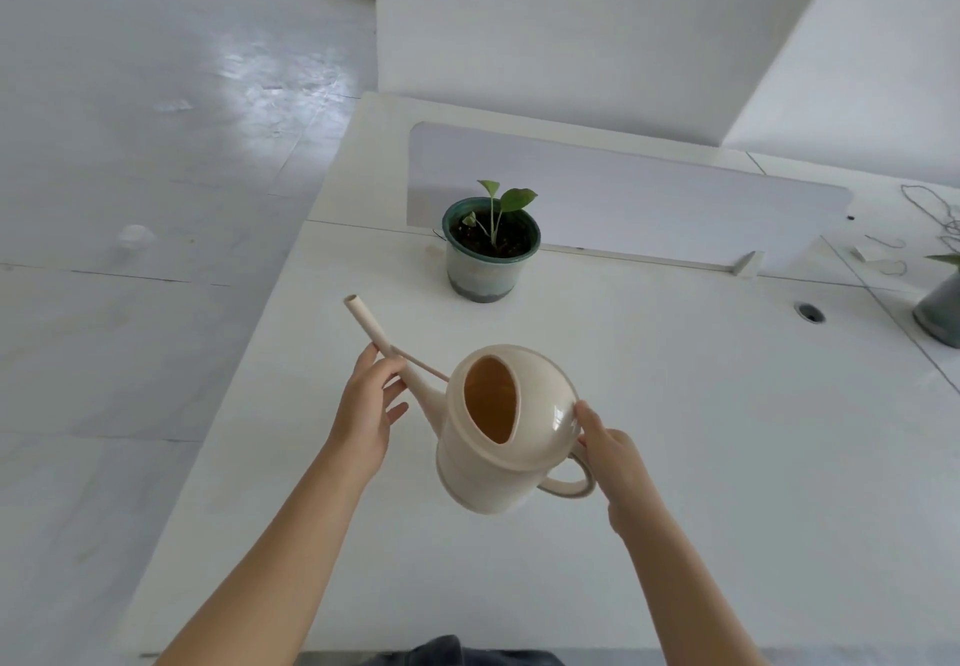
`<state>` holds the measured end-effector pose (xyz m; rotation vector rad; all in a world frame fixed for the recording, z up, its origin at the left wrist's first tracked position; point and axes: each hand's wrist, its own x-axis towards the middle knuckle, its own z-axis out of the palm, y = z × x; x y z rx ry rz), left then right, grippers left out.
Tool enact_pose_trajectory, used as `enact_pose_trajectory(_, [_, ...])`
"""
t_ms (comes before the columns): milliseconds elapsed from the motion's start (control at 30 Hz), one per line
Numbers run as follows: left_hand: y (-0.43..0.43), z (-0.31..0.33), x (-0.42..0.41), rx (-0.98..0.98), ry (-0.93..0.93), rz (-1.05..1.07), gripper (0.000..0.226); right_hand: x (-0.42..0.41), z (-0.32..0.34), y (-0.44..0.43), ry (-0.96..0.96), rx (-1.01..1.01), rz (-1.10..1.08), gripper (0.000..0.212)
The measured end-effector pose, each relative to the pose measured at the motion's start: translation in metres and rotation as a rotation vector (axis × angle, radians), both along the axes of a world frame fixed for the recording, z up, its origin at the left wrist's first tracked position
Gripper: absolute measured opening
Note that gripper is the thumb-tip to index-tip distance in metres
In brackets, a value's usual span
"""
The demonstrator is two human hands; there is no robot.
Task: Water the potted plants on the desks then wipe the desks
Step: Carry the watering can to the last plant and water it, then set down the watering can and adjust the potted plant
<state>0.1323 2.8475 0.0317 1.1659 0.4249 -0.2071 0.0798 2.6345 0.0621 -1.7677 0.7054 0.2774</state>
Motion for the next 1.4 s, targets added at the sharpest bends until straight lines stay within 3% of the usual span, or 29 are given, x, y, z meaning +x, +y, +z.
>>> enact_pose_trajectory(600, [0.078, -0.032, -0.053, 0.019, 0.011, 0.271, 0.045, 0.017, -0.043, 0.070, 0.020, -0.038, 0.238, 0.049])
enact_pose_trajectory(700, [0.076, -0.027, -0.051, 0.095, 0.036, 0.268, 0.044, 0.020, -0.046, 0.070, 0.009, -0.067, 0.257, 0.050])
enact_pose_trajectory(867, [0.066, -0.006, -0.059, 0.524, 0.055, 0.143, 0.045, 0.030, -0.040, 0.058, -0.025, -0.040, 0.280, 0.040])
enact_pose_trajectory(1000, [0.058, 0.022, -0.045, 0.571, -0.066, 0.113, 0.055, 0.054, -0.033, 0.034, -0.089, -0.066, 0.235, 0.032])
enact_pose_trajectory(1200, [0.007, 0.041, 0.024, 0.813, -0.264, -0.112, 0.045, 0.096, -0.025, 0.000, -0.014, -0.011, 0.171, 0.029])
enact_pose_trajectory(1400, [-0.030, 0.030, 0.114, 0.918, -0.190, -0.385, 0.056, 0.158, -0.007, -0.021, -0.050, -0.028, 0.154, 0.019])
